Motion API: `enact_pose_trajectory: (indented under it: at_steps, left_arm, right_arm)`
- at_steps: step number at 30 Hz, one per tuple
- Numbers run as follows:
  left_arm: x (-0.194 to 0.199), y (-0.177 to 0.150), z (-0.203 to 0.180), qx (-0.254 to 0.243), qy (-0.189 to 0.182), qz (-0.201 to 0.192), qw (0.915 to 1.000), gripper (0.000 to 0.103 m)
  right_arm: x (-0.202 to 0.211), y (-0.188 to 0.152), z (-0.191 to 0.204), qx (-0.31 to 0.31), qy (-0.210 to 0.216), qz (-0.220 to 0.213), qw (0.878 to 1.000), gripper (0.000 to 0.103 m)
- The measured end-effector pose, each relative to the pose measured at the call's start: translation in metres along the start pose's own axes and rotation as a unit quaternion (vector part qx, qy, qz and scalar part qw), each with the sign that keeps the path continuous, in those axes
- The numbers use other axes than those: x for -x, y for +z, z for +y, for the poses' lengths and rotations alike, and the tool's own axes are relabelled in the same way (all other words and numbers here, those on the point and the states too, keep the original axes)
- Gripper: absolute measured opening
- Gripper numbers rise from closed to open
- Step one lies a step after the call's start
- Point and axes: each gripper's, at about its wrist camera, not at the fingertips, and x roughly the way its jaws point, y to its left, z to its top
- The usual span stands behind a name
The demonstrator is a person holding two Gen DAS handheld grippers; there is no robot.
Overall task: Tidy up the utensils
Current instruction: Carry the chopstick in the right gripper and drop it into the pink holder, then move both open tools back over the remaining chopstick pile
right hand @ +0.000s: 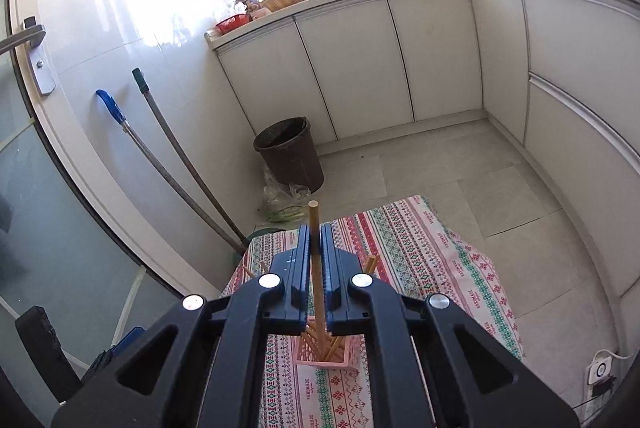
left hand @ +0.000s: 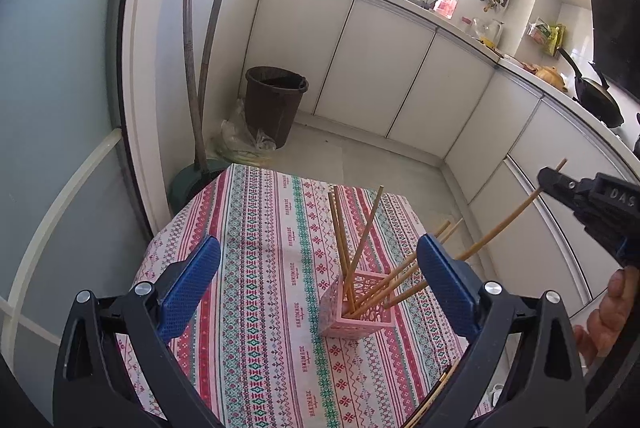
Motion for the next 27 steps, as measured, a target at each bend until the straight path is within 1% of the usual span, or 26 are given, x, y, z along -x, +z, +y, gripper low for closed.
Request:
enact_pose_trajectory:
  at_steps: [2, 4, 5, 6, 8, 10, 12, 14, 18, 21, 26, 27]
  left_arm:
    - [-0.003, -0.001, 0.001, 0.007, -0.002, 0.006, 1.0, 0.094]
    - [-0.001, -0.001, 0.0, 0.008, -0.009, 0.007, 0.9999, 0.094]
    - [0.001, -0.002, -0.003, 0.005, -0.011, 0.003, 0.9999, 0.094]
    - [0.003, -0.003, -0.006, -0.001, -0.012, 0.0, 0.9999, 0.094]
    - [0.008, -0.006, -0.016, -0.017, -0.008, -0.013, 0.9997, 0.094]
    - [0.015, -0.01, -0.027, -0.035, 0.0, -0.033, 0.9988, 0.094]
    - [0.023, -0.014, -0.039, -0.049, 0.007, -0.057, 0.9971, 0.094]
    - [0.027, -0.018, -0.047, -0.063, 0.013, -0.066, 0.9958, 0.094]
    - [0.028, -0.028, -0.06, -0.087, 0.025, -0.064, 0.9939, 0.094]
    - [0.029, -0.036, -0.065, -0.099, 0.027, -0.064, 0.9926, 0.095]
    - [0.03, -0.052, -0.077, -0.128, 0.04, -0.064, 0.9889, 0.096]
    - [0.029, -0.056, -0.079, -0.131, 0.041, -0.062, 0.9885, 0.096]
  right_arm:
    - [-0.02, -0.009, -0.007, -0.022, 0.002, 0.018, 1.0, 0.008]
    - [-0.028, -0.017, -0.013, -0.042, 0.01, 0.02, 0.999, 0.025]
    - [-0.026, -0.022, -0.013, -0.041, 0.012, 0.015, 0.999, 0.027]
    - [-0.024, -0.026, -0.011, -0.028, 0.005, 0.008, 1.0, 0.029]
    - [-0.016, -0.034, -0.002, 0.012, -0.018, -0.004, 1.0, 0.036]
    - [-0.006, -0.045, 0.007, 0.053, -0.043, -0.026, 0.997, 0.049]
    - [0.006, -0.056, 0.012, 0.083, -0.067, -0.049, 0.993, 0.053]
    - [0.016, -0.065, 0.011, 0.094, -0.08, -0.062, 0.99, 0.057]
    - [0.032, -0.079, 0.004, 0.106, -0.105, -0.081, 0.985, 0.064]
    - [0.042, -0.088, -0.006, 0.106, -0.137, -0.096, 0.98, 0.071]
    - [0.054, -0.102, -0.024, 0.108, -0.182, -0.108, 0.971, 0.081]
    - [0.056, -0.105, -0.027, 0.108, -0.191, -0.112, 0.969, 0.084]
